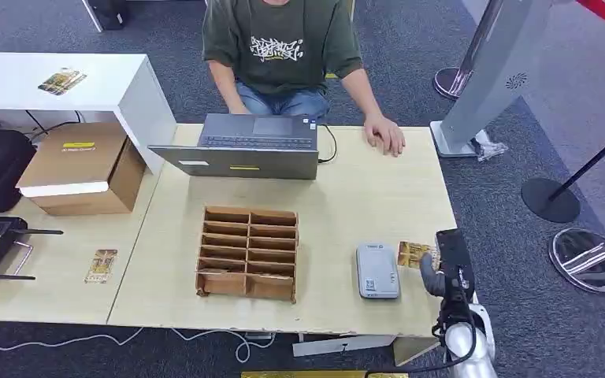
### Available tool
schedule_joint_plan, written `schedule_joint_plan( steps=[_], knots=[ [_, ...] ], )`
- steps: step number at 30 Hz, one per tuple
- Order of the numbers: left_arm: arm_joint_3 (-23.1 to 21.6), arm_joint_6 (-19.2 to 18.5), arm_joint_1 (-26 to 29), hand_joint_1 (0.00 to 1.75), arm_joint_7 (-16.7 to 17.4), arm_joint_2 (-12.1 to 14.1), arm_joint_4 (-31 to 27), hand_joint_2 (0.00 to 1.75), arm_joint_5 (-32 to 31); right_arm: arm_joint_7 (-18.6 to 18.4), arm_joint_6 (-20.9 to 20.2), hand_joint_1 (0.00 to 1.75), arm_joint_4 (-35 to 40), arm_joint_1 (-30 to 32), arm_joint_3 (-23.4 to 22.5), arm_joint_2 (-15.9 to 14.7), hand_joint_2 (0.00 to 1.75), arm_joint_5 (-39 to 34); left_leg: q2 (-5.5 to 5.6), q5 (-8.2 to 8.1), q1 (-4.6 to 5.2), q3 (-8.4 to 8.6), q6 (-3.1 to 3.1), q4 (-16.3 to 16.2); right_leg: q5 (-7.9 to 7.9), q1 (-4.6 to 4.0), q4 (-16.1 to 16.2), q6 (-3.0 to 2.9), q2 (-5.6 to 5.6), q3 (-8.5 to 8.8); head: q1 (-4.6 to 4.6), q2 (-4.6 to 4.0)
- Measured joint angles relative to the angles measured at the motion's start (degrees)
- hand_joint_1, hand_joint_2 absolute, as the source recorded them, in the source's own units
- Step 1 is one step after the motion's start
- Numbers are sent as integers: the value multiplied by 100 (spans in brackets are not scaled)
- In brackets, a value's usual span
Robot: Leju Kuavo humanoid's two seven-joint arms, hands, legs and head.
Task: Pass the card to the sensor for recognition and then transmit it.
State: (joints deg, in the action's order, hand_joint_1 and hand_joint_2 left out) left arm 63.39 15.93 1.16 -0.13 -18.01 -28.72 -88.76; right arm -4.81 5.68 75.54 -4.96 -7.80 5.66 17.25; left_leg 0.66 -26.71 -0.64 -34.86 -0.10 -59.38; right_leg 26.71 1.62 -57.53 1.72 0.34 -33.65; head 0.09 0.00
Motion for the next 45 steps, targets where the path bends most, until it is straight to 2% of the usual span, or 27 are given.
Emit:
schedule_joint_plan(
  steps=[17,22,27,45],
  knots=[
    [-4,4,-2,0,68,2,-2,0,0,-109,-39,175,-53,51,79,65,175,72,0,0,0,0,0,0,1,0,0,-1,0,0,0,0],
    [-52,28,-15,0,122,13,-2,0,0,-339,-345,175,-262,15,77,81,175,227,-1,0,0,1,0,0,1,0,0,-1,2,0,0,0],
    [-63,31,-39,0,170,31,-2,0,0,-439,-466,175,-527,-143,79,81,175,382,-2,-2,0,10,1,0,2,0,0,-2,4,6,2,0],
    [-109,20,-35,0,181,50,-2,0,0,-509,-409,175,-881,-372,77,81,175,642,-4,-3,0,41,1,0,1,-1,2,-2,4,35,0,0]
  ],
)
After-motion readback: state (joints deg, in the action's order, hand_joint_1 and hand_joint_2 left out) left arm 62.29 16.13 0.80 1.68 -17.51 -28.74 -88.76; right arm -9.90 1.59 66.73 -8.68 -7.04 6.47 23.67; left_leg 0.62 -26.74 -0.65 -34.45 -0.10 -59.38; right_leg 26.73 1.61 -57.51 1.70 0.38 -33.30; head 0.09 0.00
